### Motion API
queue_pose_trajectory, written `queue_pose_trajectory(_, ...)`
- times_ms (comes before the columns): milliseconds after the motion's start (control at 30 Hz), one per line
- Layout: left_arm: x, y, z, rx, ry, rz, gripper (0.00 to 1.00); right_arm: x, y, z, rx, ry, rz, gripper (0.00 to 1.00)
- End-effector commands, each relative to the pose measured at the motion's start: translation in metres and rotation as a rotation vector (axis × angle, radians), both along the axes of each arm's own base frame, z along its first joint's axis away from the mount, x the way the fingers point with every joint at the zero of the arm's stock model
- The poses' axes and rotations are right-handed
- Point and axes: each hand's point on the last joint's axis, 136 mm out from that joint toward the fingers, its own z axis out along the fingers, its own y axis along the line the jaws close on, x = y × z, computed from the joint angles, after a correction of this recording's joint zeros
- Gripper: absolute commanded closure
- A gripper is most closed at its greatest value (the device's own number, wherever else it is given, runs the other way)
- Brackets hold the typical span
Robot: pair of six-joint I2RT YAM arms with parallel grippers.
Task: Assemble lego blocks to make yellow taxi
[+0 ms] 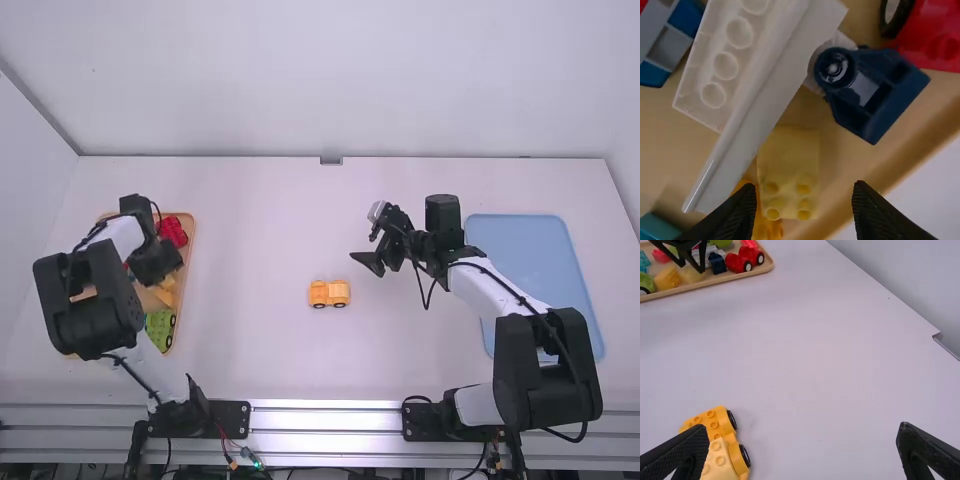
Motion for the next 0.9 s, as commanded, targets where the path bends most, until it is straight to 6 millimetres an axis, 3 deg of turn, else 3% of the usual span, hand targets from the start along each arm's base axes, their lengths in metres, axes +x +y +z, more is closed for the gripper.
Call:
queue_pose_trajectory(0, -0.006, 0.002, -0.002, 0.018, 0.021, 0.019, 0.48, 0.001, 0.001, 0.004, 0.007, -0.008, 0.002, 0.01)
queue_pose_trajectory(300, -0.01, 0.0, -0.015, 0.02, 0.012, 0.019, 0.42, 0.001, 0.001, 0.004, 0.007, -0.008, 0.002, 0.01)
queue_pose_trajectory(667, -0.011, -0.001, -0.024, 0.029, -0.01, 0.02, 0.44, 0.002, 0.001, 0.004, 0.024, 0.023, -0.018, 0.01)
queue_pose_trajectory(733, -0.012, -0.001, -0.025, 0.029, -0.009, 0.018, 0.48, 0.002, 0.001, 0.004, 0.024, 0.024, -0.018, 0.01)
queue_pose_trajectory(800, -0.011, -0.001, -0.024, 0.029, -0.01, 0.018, 0.61, 0.002, 0.001, 0.004, 0.024, 0.024, -0.018, 0.01)
queue_pose_trajectory(867, -0.01, 0.0, -0.023, 0.03, -0.011, 0.018, 0.68, 0.002, 0.001, 0.004, 0.024, 0.024, -0.018, 0.01)
